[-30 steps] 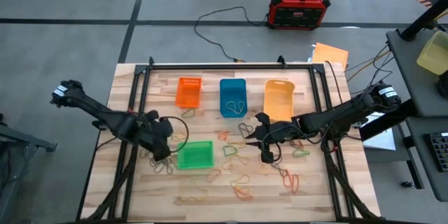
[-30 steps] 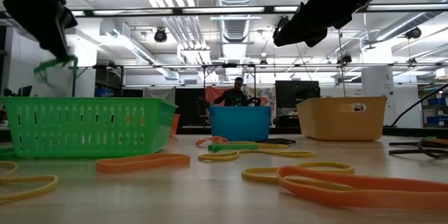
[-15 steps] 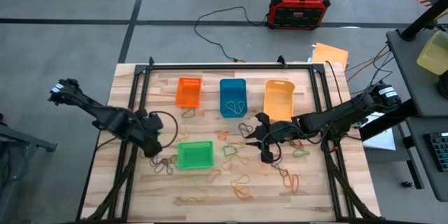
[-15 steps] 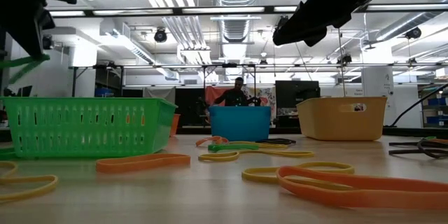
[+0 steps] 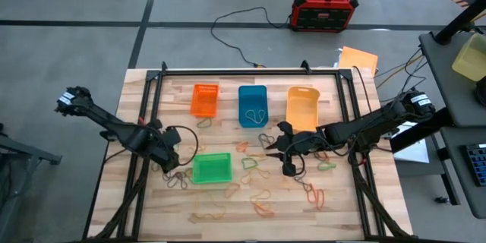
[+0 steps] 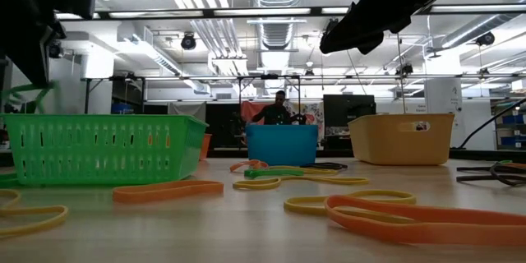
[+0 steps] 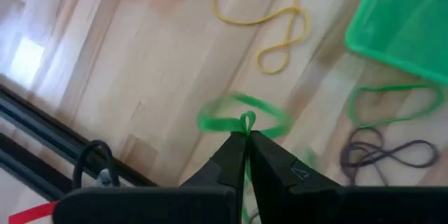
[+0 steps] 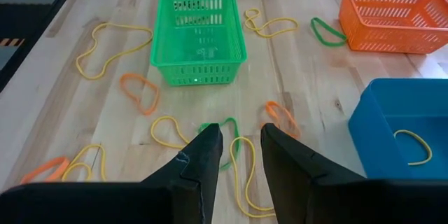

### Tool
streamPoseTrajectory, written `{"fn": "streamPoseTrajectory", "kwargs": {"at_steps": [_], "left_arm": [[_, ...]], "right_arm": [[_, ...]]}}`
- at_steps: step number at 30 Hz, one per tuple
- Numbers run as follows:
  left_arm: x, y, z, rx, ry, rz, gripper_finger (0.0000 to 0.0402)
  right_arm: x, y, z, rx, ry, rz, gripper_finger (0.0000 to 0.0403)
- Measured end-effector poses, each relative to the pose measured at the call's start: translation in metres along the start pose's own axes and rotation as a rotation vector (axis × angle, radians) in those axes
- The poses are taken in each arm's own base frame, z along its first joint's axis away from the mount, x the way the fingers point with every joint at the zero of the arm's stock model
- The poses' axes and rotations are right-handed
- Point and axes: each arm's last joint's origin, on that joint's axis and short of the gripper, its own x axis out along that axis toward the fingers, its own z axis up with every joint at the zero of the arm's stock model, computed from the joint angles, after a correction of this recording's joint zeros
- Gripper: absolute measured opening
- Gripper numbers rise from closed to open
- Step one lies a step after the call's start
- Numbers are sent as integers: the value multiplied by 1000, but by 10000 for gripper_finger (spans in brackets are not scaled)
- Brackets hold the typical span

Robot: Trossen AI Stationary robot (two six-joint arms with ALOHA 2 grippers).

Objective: Sort rubber bands into baskets
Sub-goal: Put the green rubberband into the yellow bin

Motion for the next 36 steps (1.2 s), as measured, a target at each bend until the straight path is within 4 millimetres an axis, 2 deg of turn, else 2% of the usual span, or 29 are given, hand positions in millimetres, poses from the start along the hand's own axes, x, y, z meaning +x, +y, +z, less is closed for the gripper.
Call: {"fn": "streamPoseTrajectory", "kwargs": {"at_steps": [8,12,16,21,24,30,36], "left_arm": [[5,0,-2,-28,1,10,93],[19,-3,-3,-63,-17,-16,127],[46,-4,-6,-108,-30,-35,134],[72,9,-14,-165,19,44,135],[80,12,-16,-174,28,56,135],[90,9,-16,-186,36,-36,135],[98,13,-24,-211,73,2,135]], "right_arm": [[0,0,0,0,1,-1,95],[0,0,0,0,1,-1,94],[0,0,0,-3,1,-1,99],[0,0,0,0,1,-2,106],[0,0,0,0,1,-2,107],[0,0,0,0,1,-2,103],[0,0,0,0,1,-2,106]]}}
